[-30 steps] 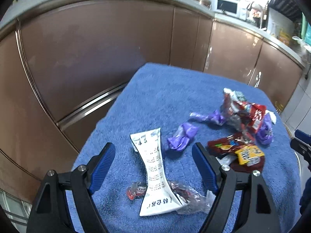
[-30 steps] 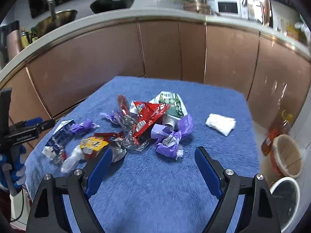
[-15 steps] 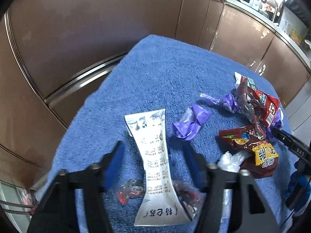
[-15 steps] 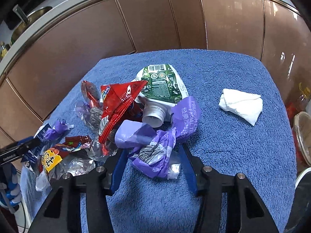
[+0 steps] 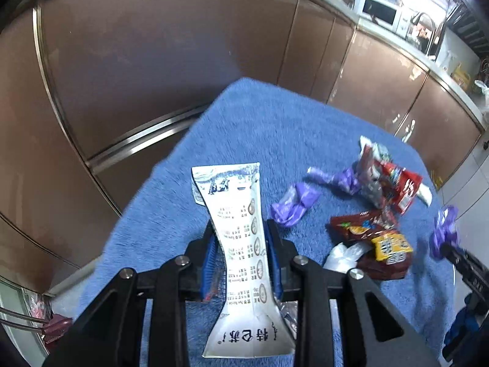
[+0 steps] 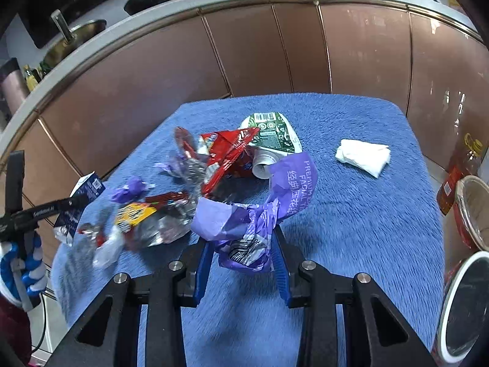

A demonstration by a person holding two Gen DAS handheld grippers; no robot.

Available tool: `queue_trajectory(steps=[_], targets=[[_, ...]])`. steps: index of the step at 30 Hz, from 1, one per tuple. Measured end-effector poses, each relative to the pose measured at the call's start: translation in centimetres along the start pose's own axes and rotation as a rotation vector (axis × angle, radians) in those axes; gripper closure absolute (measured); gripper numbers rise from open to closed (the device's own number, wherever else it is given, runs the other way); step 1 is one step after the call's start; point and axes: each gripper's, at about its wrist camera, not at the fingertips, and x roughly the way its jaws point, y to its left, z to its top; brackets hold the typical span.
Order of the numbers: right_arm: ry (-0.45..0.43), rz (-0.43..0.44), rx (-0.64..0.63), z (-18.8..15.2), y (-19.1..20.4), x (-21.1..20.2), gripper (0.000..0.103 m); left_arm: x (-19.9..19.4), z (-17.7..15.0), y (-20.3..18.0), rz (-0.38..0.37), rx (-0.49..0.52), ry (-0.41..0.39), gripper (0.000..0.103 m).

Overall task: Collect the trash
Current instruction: 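Carry both items to the black bin and open both tools over it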

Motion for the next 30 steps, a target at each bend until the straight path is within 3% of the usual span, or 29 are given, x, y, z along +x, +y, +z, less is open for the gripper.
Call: queue_trajectory(steps=[5, 11, 21, 25, 30], targets=[[-0.077, -0.009, 0.035, -1.3, -0.3, -4.7, 0.069, -3.9, 0.4, -1.9, -0.05, 0.047, -0.074, 0.075], [-0.176, -0.097, 0.096, -3.2, -3.1, -10.6, 0.069, -7.1, 0.1, -10.2, -0.223, 0.191, -0.101, 0.075], [-0.263, -0.398, 0.281, -8.7, -13.7, -18.9, 0.069, -7.0, -2.5, -32.8, -0.557, 0.483, -0.009, 0.075], [-0.244, -0.506, 0.373, -10.9, -18.9, -19.5, 0.069, -5.4, -4.5, -41.9, -0.63, 0.584, 0.051, 0.075], [-0.194, -0.564, 0.431, -11.9, -24.1, -18.2, 0.069, -1.8, -7.4, -52.4, -0.671, 0.681, 0.144, 0.075]])
